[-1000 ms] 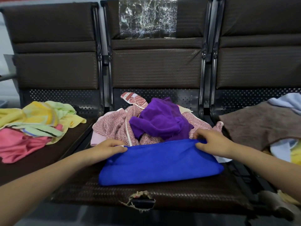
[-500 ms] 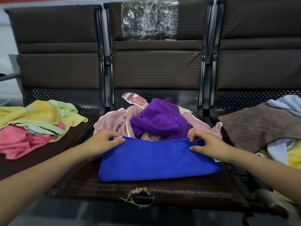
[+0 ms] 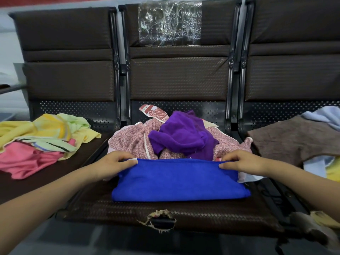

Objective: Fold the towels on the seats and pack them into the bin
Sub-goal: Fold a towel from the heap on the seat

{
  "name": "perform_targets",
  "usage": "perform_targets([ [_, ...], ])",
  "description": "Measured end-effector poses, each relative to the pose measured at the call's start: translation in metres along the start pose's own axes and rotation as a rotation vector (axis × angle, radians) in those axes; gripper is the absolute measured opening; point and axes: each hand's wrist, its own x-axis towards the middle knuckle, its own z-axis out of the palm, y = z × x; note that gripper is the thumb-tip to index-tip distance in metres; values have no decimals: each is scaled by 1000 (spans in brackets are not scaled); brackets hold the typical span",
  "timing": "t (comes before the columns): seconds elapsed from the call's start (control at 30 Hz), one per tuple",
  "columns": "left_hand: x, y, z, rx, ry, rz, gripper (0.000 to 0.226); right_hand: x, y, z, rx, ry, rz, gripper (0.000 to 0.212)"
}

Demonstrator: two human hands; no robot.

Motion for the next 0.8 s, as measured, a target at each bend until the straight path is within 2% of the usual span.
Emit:
perform_targets([
  [0.1,0,-8,1,-102,24,-62,27,1,5,5,-45,-14,27,30],
  [0.2,-2,-12,4,-93,12,-110,28,-3,7,-2,16,-17,92,28],
  [0.3,-6,0,0,-179,86,-109,29,-12,0,-12,34,86,77,20],
  [0.37,-10,13,-10,-179,198,-51,24,-19,-11,-20,97,237,6,20],
  [0.47,-19,36,-32,-225,397,41,15,-31,-44,-33,361,482,-153,18],
  [0.53,-26,53,-46,-262,503,112,12,-39,-65,-42,504,581,-255,13],
  [0.63,-39,77,-61,-283,646,198,14,-53,-95,-45,631,647,-347,11],
  [0.8,-61,105,-73,-325,806,251,18,-67,-121,-37,728,655,-361,17],
])
